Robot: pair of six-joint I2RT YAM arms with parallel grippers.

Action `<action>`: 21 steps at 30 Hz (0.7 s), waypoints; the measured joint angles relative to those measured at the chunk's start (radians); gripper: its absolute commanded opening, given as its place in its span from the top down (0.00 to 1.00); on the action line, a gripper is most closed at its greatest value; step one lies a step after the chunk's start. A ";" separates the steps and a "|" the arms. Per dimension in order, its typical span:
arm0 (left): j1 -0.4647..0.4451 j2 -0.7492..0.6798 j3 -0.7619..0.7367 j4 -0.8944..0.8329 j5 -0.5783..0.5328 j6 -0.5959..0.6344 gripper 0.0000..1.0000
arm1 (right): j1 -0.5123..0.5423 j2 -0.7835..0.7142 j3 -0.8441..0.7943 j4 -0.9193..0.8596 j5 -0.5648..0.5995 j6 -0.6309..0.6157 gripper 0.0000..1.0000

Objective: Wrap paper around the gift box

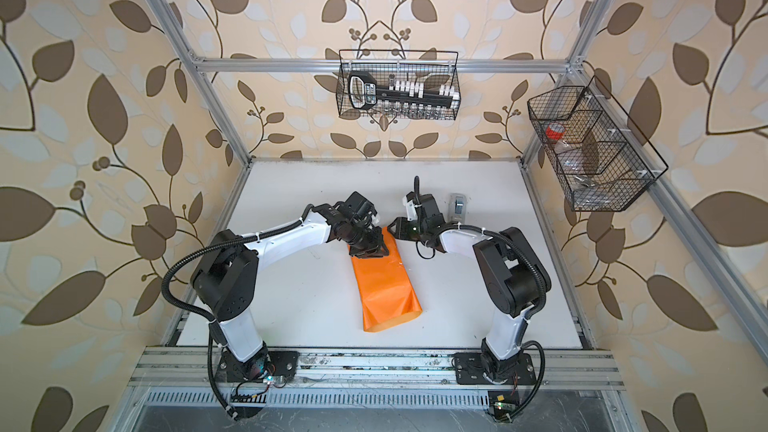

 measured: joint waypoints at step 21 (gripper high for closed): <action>0.000 -0.506 -0.406 -0.116 -0.203 -0.029 0.21 | 0.166 -0.518 -0.486 0.022 -0.044 0.088 0.22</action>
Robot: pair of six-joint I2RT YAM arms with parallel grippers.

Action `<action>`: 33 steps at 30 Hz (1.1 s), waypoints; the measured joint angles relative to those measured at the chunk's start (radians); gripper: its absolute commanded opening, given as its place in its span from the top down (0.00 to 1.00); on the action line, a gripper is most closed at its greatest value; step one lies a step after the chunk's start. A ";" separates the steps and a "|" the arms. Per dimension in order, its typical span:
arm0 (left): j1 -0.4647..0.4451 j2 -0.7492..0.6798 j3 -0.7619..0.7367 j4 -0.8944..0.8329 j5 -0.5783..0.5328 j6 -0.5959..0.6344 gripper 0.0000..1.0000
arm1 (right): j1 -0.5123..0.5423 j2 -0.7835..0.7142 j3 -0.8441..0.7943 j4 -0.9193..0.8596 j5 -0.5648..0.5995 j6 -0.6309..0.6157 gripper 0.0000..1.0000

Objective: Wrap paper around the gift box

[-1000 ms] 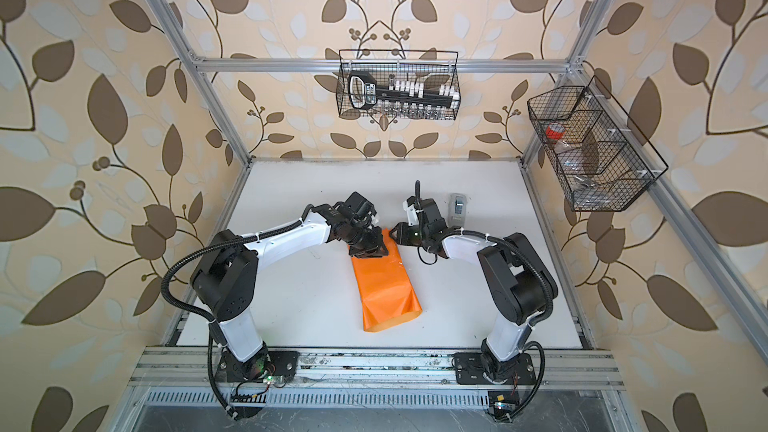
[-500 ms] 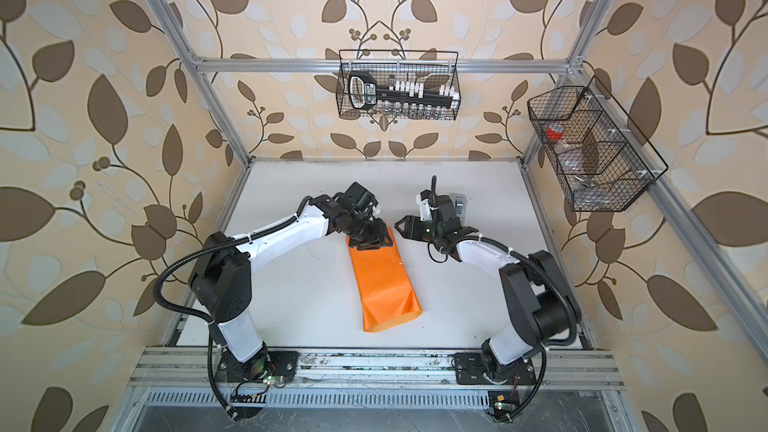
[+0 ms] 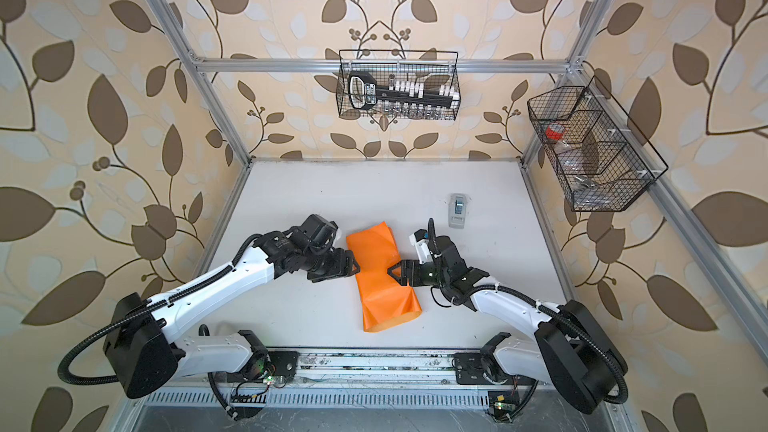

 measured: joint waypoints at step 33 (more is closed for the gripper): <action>0.121 -0.113 -0.108 0.079 0.090 0.075 0.18 | 0.134 -0.077 0.025 -0.094 0.056 -0.069 0.21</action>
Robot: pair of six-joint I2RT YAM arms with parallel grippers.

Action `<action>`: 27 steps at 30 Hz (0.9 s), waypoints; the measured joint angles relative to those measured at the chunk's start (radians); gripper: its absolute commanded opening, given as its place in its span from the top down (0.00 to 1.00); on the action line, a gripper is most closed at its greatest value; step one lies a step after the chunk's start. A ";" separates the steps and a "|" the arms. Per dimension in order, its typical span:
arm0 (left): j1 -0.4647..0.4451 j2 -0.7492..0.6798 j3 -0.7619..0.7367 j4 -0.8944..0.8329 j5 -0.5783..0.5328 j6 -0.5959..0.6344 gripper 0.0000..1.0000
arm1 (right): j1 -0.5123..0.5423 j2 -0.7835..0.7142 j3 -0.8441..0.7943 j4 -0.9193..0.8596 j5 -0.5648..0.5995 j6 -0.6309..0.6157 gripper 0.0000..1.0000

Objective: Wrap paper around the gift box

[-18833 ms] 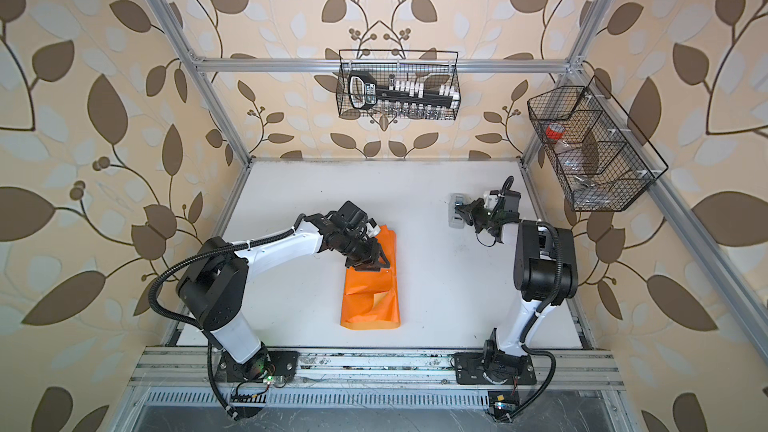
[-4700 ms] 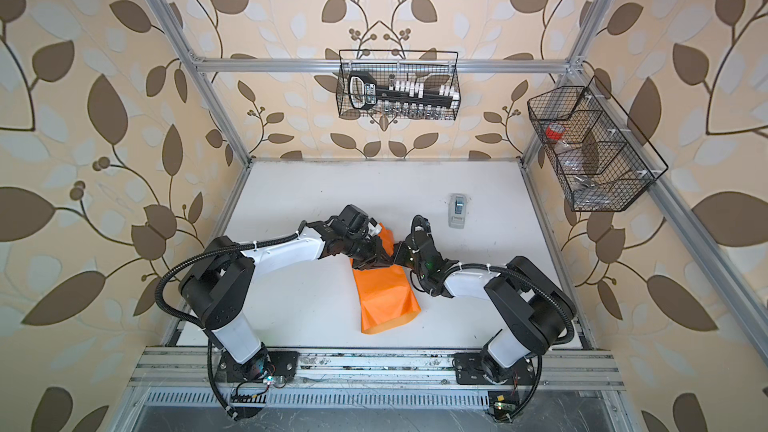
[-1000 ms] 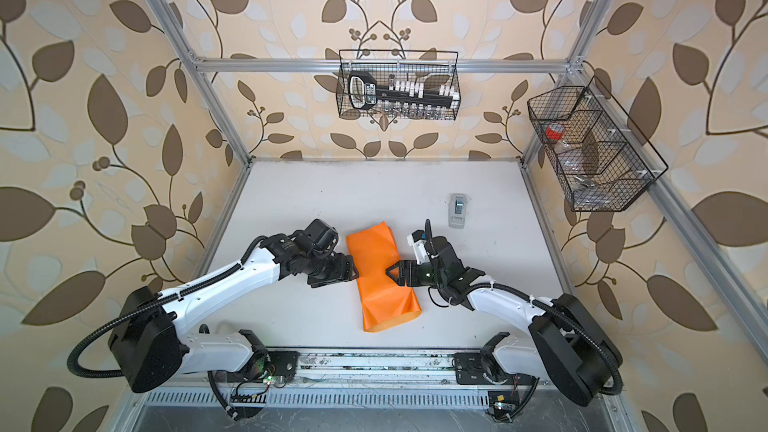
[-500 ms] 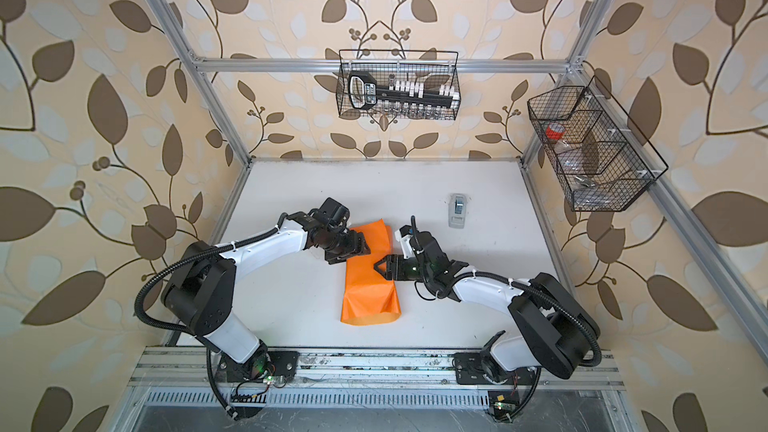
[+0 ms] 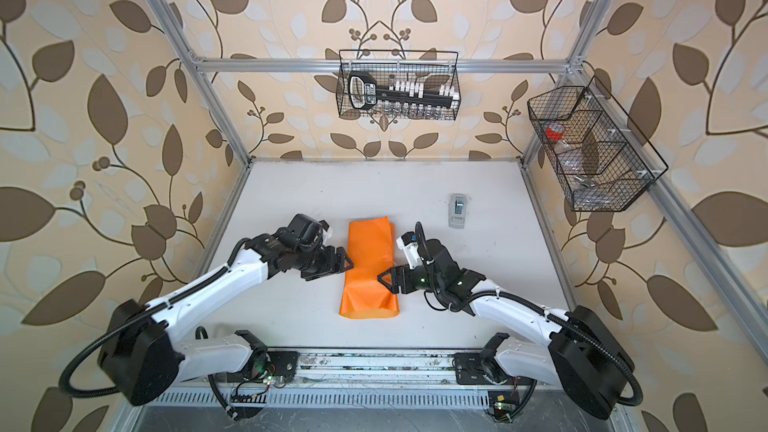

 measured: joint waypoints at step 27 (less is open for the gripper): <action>-0.163 0.053 -0.225 0.226 -0.034 -0.193 0.54 | 0.045 0.157 -0.080 0.115 0.097 0.143 0.70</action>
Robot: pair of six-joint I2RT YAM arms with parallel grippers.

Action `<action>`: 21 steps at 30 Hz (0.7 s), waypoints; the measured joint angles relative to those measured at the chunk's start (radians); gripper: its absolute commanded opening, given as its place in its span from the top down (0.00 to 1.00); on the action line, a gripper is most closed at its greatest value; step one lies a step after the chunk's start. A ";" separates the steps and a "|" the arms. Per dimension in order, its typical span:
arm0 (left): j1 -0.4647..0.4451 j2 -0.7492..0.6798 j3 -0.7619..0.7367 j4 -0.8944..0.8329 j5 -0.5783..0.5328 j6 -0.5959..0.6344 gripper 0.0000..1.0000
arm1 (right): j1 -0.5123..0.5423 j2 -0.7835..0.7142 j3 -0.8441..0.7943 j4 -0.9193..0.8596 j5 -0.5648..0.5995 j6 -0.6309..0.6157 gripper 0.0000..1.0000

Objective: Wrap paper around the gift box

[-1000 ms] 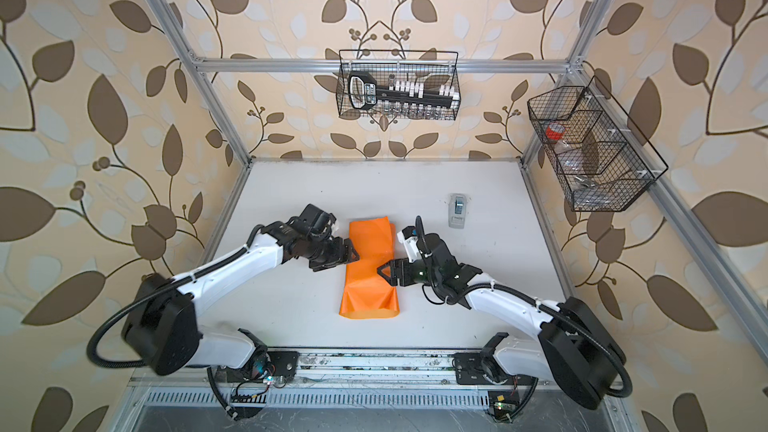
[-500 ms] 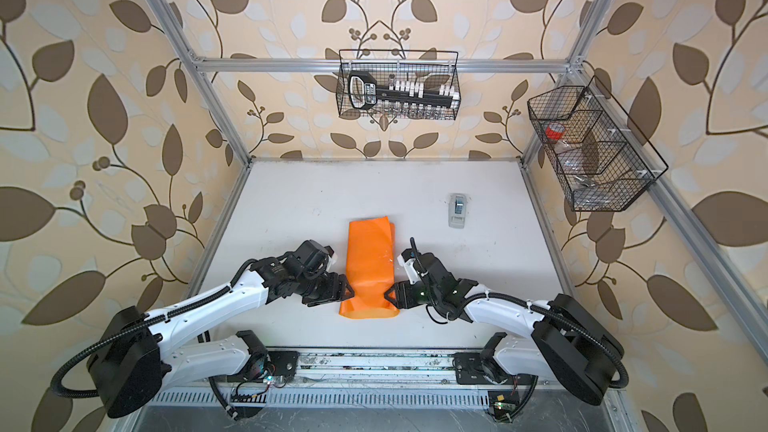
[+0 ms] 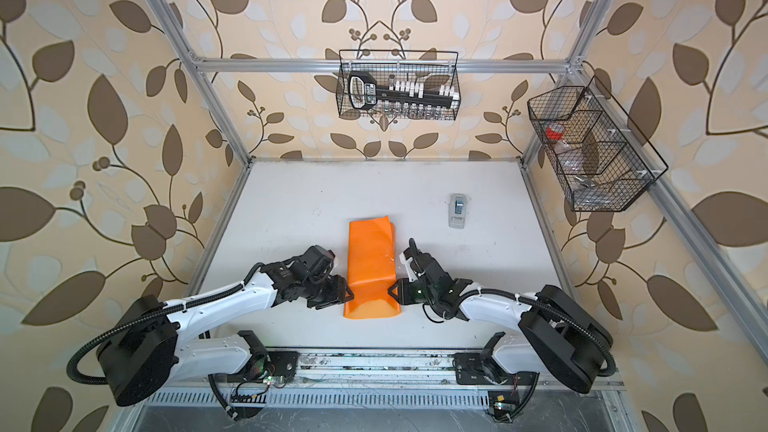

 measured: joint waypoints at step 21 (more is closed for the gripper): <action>-0.019 -0.003 -0.006 0.153 0.066 -0.225 0.78 | 0.009 0.043 0.000 0.135 -0.069 0.216 0.82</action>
